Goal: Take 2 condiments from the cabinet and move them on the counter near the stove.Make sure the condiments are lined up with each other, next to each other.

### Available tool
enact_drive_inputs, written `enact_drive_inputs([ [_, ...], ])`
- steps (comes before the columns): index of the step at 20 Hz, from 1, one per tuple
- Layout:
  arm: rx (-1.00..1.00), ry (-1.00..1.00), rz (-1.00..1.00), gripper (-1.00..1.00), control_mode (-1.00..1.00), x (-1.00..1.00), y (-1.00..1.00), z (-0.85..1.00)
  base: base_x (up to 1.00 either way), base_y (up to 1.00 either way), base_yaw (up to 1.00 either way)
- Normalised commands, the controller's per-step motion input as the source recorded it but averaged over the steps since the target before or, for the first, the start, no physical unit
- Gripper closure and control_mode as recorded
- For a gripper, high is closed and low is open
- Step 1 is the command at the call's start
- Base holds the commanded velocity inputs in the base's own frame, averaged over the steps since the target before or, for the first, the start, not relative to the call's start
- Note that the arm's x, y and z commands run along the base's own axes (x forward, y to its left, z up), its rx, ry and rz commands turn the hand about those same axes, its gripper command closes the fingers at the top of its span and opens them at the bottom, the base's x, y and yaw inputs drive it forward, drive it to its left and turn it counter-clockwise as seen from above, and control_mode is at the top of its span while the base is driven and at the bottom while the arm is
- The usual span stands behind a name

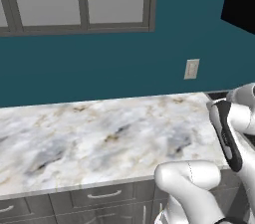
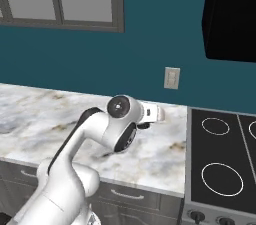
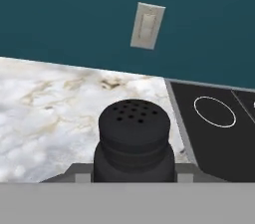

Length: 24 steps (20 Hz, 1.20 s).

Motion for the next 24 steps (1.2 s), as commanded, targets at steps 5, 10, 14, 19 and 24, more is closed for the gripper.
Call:
enact_drive_inputs([
  [5, 0.01, 0.26, 0.00, 1.00, -1.00, 0.29, -0.99, -0.60, 0.00, 0.00, 0.00],
  [10, 0.08, 0.03, 0.01, 1.00, -1.00, 0.15, -0.41, -0.74, 0.00, 0.00, 0.00],
  [14, 0.04, 0.01, 0.05, 1.00, -1.00, 0.07, -0.07, -0.40, 0.00, 0.00, 0.00],
  [19, 0.00, 0.01, 0.04, 1.00, -1.00, 0.00, -0.01, -0.10, 0.00, 0.00, 0.00],
  [24, 0.00, -0.17, 0.02, 1.00, -1.00, 0.00, 0.00, -0.31, 0.00, 0.00, 0.00],
])
